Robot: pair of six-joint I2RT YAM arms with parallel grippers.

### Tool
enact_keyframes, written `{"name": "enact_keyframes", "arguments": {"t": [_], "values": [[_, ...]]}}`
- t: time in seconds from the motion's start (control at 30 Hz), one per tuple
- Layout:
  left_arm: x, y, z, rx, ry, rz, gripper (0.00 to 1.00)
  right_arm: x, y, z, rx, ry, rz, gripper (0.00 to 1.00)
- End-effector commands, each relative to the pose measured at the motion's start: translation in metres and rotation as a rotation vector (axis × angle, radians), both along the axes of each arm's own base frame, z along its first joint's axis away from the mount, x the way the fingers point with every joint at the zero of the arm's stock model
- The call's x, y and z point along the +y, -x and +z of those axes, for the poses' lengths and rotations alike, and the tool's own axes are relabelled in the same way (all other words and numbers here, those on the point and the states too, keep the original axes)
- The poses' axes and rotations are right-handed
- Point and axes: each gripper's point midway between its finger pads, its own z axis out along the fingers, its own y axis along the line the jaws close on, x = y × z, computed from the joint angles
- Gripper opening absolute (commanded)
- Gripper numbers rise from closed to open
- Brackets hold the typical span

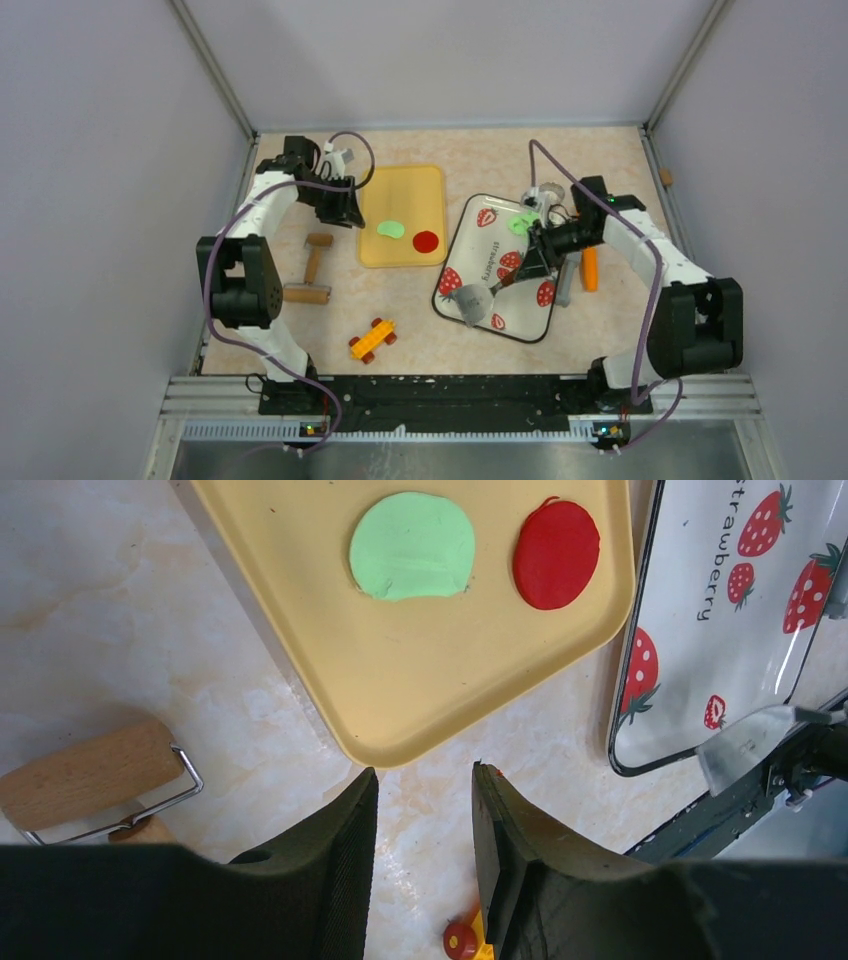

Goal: Roll out the dumpling wrappers from the dough

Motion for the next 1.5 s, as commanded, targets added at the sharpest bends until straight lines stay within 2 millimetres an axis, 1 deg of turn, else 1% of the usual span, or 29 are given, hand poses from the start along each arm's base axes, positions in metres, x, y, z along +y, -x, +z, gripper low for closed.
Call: {"name": "enact_keyframes", "arguments": {"t": [0.0, 0.17, 0.23, 0.27, 0.37, 0.43, 0.57, 0.67, 0.77, 0.8, 0.83, 0.87, 0.9, 0.93, 0.97, 1.0, 1.07, 1.17, 1.27, 1.37, 1.4, 1.43, 1.47], "values": [[0.001, 0.000, 0.021, -0.082, -0.009, -0.001, 0.43, 0.051, -0.001, 0.010, -0.010, -0.082, 0.141, 0.00], [0.013, 0.010, 0.027, -0.119, -0.060, 0.013, 0.43, 0.096, -0.034, 0.007, -0.007, -0.095, 0.265, 0.00], [0.016, 0.017, 0.032, -0.134, -0.062, 0.023, 0.43, 0.116, -0.041, 0.002, -0.010, -0.094, 0.334, 0.00], [0.024, 0.018, 0.032, -0.136, -0.063, 0.050, 0.43, 0.126, -0.046, 0.003, -0.028, -0.090, 0.364, 0.00], [0.037, 0.025, 0.035, -0.142, -0.060, 0.093, 0.43, 0.148, -0.050, -0.012, -0.004, -0.065, 0.438, 0.00], [0.045, 0.029, 0.038, -0.147, -0.057, 0.118, 0.43, 0.159, -0.050, -0.024, 0.012, -0.032, 0.494, 0.00], [0.057, 0.036, 0.043, -0.164, -0.046, 0.165, 0.43, 0.181, -0.043, -0.042, 0.044, -0.002, 0.566, 0.00], [0.061, 0.040, 0.041, -0.166, -0.040, 0.180, 0.43, 0.195, -0.041, -0.049, 0.031, 0.000, 0.578, 0.00], [0.061, 0.043, 0.038, -0.157, -0.033, 0.184, 0.43, 0.207, -0.045, -0.053, 0.031, -0.002, 0.557, 0.00], [0.061, 0.043, 0.037, -0.157, -0.032, 0.184, 0.43, 0.209, -0.047, -0.055, 0.039, 0.013, 0.542, 0.04], [0.061, 0.043, 0.036, -0.154, -0.031, 0.183, 0.43, 0.212, -0.051, -0.057, 0.040, 0.033, 0.520, 0.12], [0.061, 0.043, 0.035, -0.150, -0.029, 0.182, 0.43, 0.213, -0.056, -0.058, 0.038, 0.055, 0.501, 0.22], [0.061, 0.042, 0.035, -0.148, -0.027, 0.182, 0.43, 0.215, -0.059, -0.056, 0.022, 0.066, 0.493, 0.41], [0.061, 0.041, 0.035, -0.147, -0.026, 0.181, 0.43, 0.215, -0.064, -0.051, -0.005, 0.075, 0.481, 0.57], [0.060, 0.041, 0.034, -0.146, -0.025, 0.179, 0.43, 0.215, -0.070, -0.046, -0.038, 0.089, 0.463, 0.63], [0.060, 0.041, 0.034, -0.143, -0.022, 0.178, 0.43, 0.215, -0.078, -0.041, -0.076, 0.105, 0.437, 0.66], [0.059, 0.039, 0.033, -0.139, -0.016, 0.175, 0.43, 0.214, -0.091, -0.028, -0.131, 0.129, 0.400, 0.70], [0.058, 0.036, 0.032, -0.132, -0.003, 0.169, 0.44, 0.212, -0.100, -0.006, -0.187, 0.123, 0.370, 0.73], [0.057, 0.031, 0.036, -0.137, 0.002, 0.164, 0.43, 0.205, -0.111, 0.022, -0.248, 0.112, 0.319, 0.75], [0.059, 0.025, 0.041, -0.145, -0.001, 0.157, 0.44, 0.185, -0.129, 0.058, -0.315, 0.100, 0.226, 0.78], [0.059, 0.024, 0.042, -0.148, -0.003, 0.153, 0.44, 0.176, -0.137, 0.069, -0.335, 0.107, 0.175, 0.85], [0.059, 0.022, 0.044, -0.150, -0.005, 0.151, 0.44, 0.163, -0.148, 0.081, -0.350, 0.121, 0.099, 0.90], [0.060, 0.020, 0.047, -0.157, -0.009, 0.150, 0.44, 0.147, -0.161, 0.089, -0.375, 0.153, 0.019, 0.91]]}}
